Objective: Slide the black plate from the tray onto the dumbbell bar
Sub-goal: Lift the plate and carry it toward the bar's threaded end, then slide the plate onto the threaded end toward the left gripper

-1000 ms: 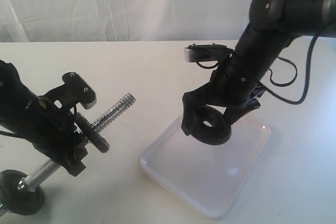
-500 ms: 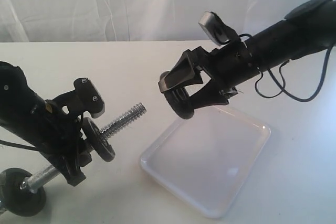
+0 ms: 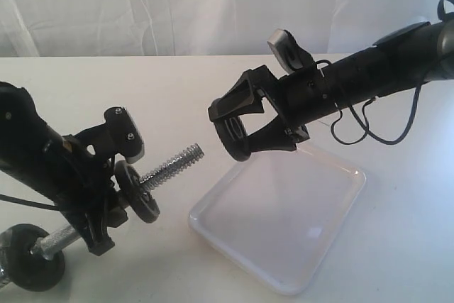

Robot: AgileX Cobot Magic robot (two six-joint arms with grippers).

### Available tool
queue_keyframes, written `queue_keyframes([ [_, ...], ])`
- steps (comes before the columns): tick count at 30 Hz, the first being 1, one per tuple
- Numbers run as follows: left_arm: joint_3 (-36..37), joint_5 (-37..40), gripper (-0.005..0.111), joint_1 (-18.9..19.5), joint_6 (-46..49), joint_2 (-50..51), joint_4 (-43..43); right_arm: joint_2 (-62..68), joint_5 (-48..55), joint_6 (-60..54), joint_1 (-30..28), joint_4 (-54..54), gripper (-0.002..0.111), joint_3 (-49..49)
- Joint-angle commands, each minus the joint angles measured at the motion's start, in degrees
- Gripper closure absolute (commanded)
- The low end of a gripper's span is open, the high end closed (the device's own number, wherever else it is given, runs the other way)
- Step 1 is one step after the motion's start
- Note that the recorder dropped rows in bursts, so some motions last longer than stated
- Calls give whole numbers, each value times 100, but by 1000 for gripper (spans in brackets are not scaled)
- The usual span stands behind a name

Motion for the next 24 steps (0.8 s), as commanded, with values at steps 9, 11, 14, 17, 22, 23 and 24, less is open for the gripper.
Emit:
queue_keyframes([
  [9,-123,-164,107,-37,222,-215,-390,-85,215,-298,375,641,108,220],
  [11,-123,-164,107,-37,222,-215,-390,-85,215,-341,430,641,108,220],
  [14,-123,-164,107,-37,222,-215,-390,-85,215,-375,441,641,108,220],
  [17,-123,-152,107,-37,217,-215,-390,-85,215,-375,441,641,108,220],
  [22,-123,-152,107,-37,217,-215,-390,-85,215,-375,441,650,108,220],
  [23,-123,-152,107,-37,217,-215,-390,-85,215,-375,441,650,108,220],
  [24,-123,-152,107,-63,217,-215,-390,-85,215,-375,441,650,108,220],
])
